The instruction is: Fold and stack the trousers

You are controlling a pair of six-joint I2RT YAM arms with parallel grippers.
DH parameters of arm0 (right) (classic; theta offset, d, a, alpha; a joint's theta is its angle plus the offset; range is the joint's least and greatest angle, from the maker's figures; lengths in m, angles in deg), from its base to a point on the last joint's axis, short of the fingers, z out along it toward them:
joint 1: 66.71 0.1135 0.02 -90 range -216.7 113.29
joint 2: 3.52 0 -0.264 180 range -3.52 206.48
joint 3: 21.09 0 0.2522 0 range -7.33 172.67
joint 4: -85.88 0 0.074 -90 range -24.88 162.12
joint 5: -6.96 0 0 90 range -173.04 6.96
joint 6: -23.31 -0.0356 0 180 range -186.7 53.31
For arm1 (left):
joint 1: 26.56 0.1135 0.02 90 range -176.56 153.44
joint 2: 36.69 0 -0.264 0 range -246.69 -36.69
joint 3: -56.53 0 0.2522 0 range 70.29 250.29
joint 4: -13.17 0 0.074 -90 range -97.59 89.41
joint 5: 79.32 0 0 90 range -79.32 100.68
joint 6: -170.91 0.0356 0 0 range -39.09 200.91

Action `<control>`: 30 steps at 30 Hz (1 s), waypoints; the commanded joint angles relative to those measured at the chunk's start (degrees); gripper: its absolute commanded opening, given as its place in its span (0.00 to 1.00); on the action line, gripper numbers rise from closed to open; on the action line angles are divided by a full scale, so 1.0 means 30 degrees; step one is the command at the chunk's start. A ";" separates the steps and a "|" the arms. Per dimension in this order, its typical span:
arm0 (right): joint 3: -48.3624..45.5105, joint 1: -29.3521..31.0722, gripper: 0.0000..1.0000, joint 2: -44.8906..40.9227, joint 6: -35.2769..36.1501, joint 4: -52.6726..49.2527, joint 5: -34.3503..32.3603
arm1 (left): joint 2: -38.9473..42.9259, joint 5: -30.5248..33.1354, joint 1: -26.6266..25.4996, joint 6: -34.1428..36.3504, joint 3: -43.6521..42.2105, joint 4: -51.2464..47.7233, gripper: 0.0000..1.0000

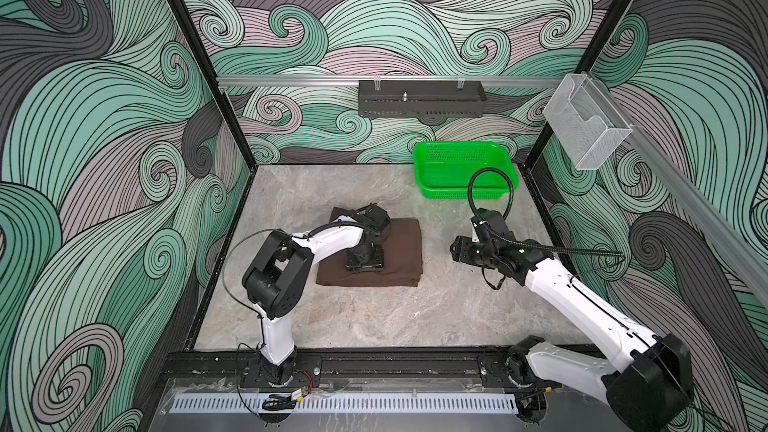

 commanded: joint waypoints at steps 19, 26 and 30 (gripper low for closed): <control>-0.0249 -0.1765 0.62 -0.0213 0.0312 0.0982 0.2324 | -0.8231 0.4315 0.9700 0.5228 1.2253 -0.6665 0.76; -0.0299 -0.2425 0.62 0.0372 0.0486 0.1573 0.3113 | -1.2221 0.4012 1.2673 0.5525 1.8325 -0.8982 0.76; -0.0507 -0.2611 0.62 0.0800 0.0479 0.1955 0.3301 | -1.3373 0.4517 1.3546 0.6137 2.1379 -0.9727 0.76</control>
